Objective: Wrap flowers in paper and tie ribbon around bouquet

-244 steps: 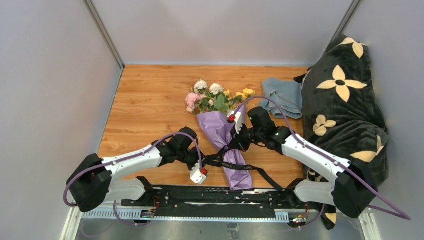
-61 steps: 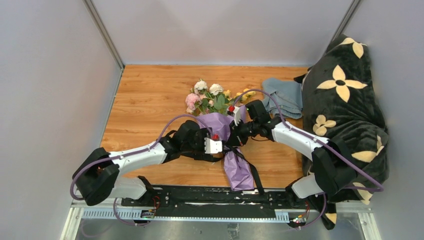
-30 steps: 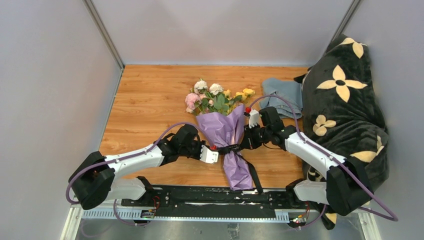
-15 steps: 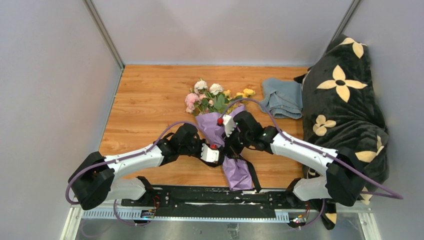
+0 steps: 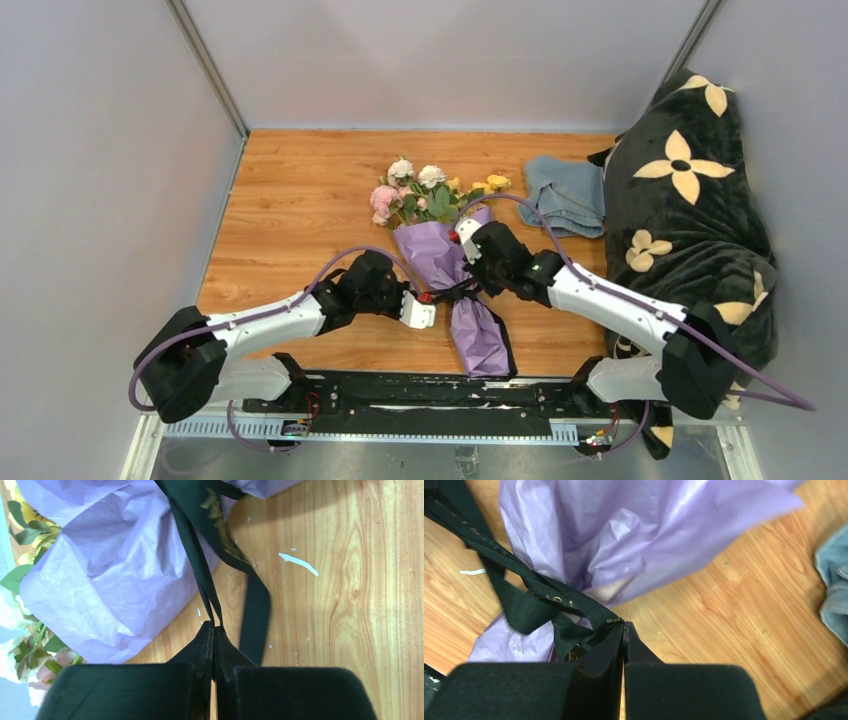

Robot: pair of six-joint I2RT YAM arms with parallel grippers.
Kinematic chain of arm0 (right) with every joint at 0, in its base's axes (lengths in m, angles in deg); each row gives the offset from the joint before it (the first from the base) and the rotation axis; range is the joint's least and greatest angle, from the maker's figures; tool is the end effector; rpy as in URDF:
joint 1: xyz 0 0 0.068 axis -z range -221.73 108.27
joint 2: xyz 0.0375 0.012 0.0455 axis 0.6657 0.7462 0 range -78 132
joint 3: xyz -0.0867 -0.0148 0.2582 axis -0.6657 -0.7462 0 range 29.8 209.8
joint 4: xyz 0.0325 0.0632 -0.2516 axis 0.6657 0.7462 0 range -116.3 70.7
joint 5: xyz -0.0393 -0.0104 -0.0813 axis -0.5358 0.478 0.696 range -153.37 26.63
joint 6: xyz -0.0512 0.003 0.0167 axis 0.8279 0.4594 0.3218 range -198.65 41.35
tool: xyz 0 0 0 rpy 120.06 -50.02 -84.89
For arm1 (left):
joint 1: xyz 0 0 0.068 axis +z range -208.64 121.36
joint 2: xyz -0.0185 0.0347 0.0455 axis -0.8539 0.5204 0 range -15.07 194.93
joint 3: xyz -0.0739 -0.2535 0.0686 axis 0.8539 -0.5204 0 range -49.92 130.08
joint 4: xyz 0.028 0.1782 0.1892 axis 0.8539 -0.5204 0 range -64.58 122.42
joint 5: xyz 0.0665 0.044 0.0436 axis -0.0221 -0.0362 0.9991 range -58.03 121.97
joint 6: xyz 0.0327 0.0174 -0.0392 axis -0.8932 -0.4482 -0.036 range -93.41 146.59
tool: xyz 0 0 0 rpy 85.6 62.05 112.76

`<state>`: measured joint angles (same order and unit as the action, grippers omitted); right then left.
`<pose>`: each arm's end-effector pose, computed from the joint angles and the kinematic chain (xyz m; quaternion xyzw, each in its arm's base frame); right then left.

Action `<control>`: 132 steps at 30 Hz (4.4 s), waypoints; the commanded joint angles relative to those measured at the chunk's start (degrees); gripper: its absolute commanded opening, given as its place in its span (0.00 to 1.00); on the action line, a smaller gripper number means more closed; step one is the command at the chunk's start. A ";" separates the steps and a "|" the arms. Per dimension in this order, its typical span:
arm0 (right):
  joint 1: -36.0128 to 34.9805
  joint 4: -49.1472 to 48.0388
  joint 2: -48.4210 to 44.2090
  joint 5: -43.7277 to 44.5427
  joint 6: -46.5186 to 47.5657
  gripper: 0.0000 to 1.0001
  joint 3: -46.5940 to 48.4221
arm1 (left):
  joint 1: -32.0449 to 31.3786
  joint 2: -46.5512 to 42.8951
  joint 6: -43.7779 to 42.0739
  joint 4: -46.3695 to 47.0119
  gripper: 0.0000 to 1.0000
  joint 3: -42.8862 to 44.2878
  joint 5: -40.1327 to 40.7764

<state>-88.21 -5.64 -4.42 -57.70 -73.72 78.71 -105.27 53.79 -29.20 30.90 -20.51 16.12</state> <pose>0.1885 0.1934 0.2411 -0.3837 0.8406 0.0918 0.3711 0.1534 -0.1766 0.1794 0.7383 0.5200 -0.0922 0.4197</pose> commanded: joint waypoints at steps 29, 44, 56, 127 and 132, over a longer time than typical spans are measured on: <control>39.87 1.54 -3.73 -21.42 -13.49 0.00 -13.68 | 9.84 -4.40 -22.66 -5.52 0.00 -12.07 11.72; 41.62 2.45 -0.82 -20.92 -11.46 0.00 -12.36 | 18.90 -4.13 -30.06 -5.74 0.00 -12.62 10.42; 41.28 1.30 -0.57 -25.65 -10.37 0.00 -12.30 | 20.53 -5.68 -29.73 -9.69 0.00 -10.17 5.56; 7.97 -31.27 34.64 -40.70 -16.75 0.21 16.04 | 1.10 -16.95 -15.92 -51.44 0.00 14.93 -15.38; 7.90 -22.14 30.65 -43.68 -9.57 0.27 19.85 | 1.09 -17.11 -27.92 -61.48 0.00 12.29 -14.71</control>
<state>-79.60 -36.52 30.40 -100.32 -90.44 94.90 -103.79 37.14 -47.37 -17.47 -6.37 2.76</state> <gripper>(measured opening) 0.233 0.007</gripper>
